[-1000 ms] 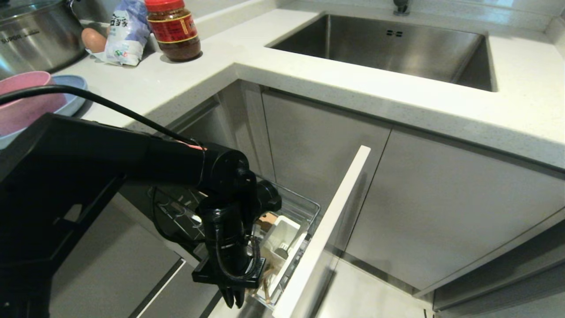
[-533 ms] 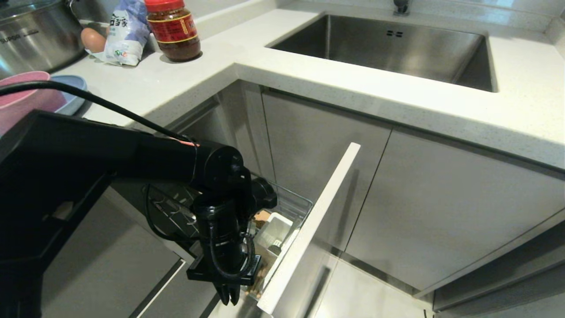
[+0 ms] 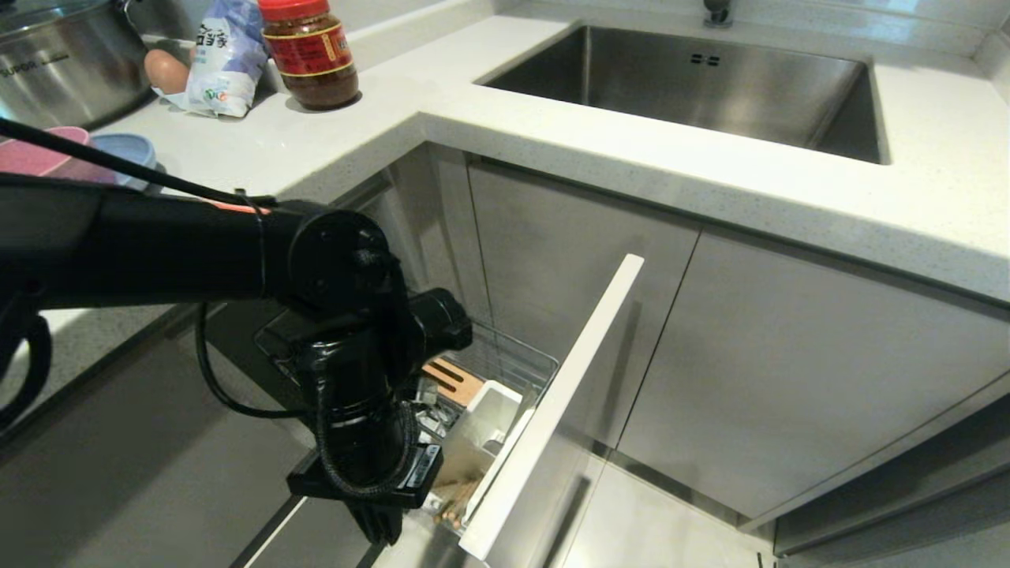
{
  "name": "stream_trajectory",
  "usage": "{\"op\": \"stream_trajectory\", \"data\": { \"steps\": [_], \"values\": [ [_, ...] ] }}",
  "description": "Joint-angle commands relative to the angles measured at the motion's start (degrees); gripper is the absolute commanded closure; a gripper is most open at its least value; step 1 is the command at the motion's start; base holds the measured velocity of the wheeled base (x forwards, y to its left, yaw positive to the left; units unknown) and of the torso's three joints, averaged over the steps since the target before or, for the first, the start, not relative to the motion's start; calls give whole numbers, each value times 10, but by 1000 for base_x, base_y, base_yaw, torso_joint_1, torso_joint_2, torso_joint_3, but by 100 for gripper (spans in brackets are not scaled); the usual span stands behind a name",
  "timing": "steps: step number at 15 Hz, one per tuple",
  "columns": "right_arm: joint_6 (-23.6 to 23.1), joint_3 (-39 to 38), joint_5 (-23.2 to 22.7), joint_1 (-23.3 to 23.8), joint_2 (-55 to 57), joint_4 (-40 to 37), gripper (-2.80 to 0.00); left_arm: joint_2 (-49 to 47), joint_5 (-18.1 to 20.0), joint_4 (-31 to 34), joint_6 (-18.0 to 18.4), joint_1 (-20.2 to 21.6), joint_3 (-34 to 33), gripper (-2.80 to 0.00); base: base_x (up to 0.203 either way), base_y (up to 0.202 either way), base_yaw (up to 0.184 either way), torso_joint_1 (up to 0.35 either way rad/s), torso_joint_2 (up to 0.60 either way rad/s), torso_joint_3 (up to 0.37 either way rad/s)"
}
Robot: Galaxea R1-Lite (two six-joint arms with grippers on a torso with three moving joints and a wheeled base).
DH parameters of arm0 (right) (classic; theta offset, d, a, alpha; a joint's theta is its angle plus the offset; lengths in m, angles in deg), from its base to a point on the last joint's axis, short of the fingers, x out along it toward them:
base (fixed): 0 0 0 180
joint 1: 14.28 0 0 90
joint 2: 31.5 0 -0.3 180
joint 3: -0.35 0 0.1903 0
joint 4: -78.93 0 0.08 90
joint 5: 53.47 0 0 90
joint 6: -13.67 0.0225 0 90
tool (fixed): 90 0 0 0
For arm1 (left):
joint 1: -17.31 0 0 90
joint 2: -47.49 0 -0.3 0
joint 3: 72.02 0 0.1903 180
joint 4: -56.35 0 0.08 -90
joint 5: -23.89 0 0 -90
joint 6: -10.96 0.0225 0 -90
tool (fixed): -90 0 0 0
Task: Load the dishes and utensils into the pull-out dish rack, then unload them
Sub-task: Take the chopsticks out of the cupboard
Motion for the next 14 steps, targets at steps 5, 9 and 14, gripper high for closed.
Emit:
{"op": "stream_trajectory", "data": {
  "steps": [5, 9, 14],
  "values": [
    [0, 0, 0, 0, -2, 0, 0, 136, 2, 91, -1, -15, 53, 0, 0, 0, 0, 0, 0, 0],
    [0, 0, 0, 0, -2, 0, 0, 212, 13, 122, -1, -43, 111, 0, 0, 0, 0, 0, 0, 0],
    [0, 0, 0, 0, -2, 0, 0, 303, 23, 123, -1, -88, 194, 0, 0, 0, 0, 0, 0, 0]
  ]
}}
